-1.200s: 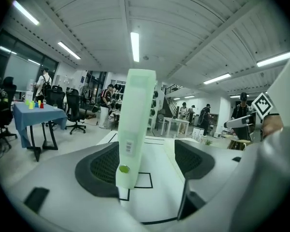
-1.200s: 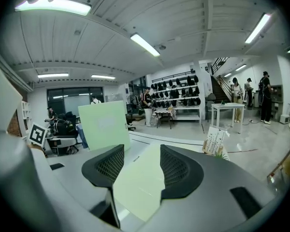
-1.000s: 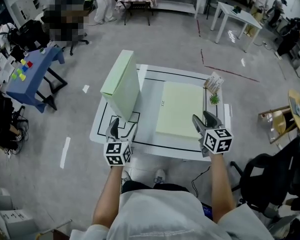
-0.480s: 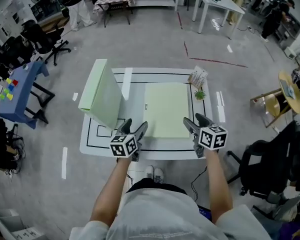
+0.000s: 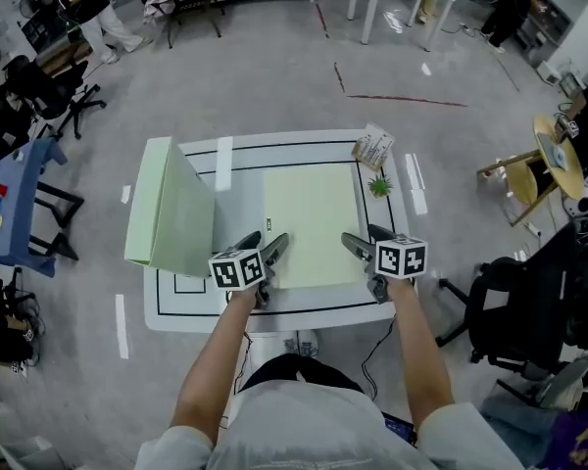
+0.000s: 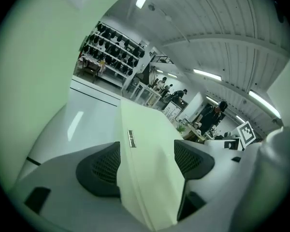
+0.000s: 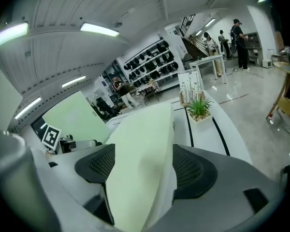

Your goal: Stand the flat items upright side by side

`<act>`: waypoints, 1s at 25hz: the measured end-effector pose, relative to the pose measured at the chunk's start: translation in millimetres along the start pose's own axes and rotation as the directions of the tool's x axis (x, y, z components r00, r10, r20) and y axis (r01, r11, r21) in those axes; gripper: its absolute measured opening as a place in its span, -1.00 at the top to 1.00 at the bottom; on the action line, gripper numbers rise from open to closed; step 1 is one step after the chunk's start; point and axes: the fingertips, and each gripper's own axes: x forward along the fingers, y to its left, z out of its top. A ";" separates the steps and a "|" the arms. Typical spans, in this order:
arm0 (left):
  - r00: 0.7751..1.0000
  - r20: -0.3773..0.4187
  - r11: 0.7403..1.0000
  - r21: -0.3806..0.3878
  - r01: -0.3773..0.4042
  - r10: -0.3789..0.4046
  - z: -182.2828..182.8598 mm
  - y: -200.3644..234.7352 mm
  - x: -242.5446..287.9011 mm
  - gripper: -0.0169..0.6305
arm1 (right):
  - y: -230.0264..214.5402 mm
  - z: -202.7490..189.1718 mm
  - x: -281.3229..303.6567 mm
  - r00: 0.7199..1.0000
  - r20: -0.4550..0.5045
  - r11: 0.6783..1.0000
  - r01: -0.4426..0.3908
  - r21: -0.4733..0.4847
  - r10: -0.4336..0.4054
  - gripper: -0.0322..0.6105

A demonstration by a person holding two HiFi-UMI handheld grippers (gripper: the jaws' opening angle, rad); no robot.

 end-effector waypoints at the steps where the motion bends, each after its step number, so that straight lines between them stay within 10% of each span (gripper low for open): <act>1: 1.000 -0.011 1.000 -0.007 0.001 -0.001 0.1 3.2 6.0 -0.17 | -6.1 -1.0 5.8 1.000 -0.009 1.000 0.002 0.008 -0.002 -0.26; 9: 0.995 -0.086 0.998 0.017 0.058 -0.056 -6.2 17.6 35.0 -0.17 | -31.3 -16.0 43.4 0.993 -0.099 0.998 -0.061 0.029 0.064 -0.35; 25: 0.991 -0.098 0.996 0.005 0.091 -0.091 -13.1 18.1 41.7 -0.14 | -20.8 -25.4 44.2 0.970 0.027 0.943 -0.241 0.229 0.242 -0.41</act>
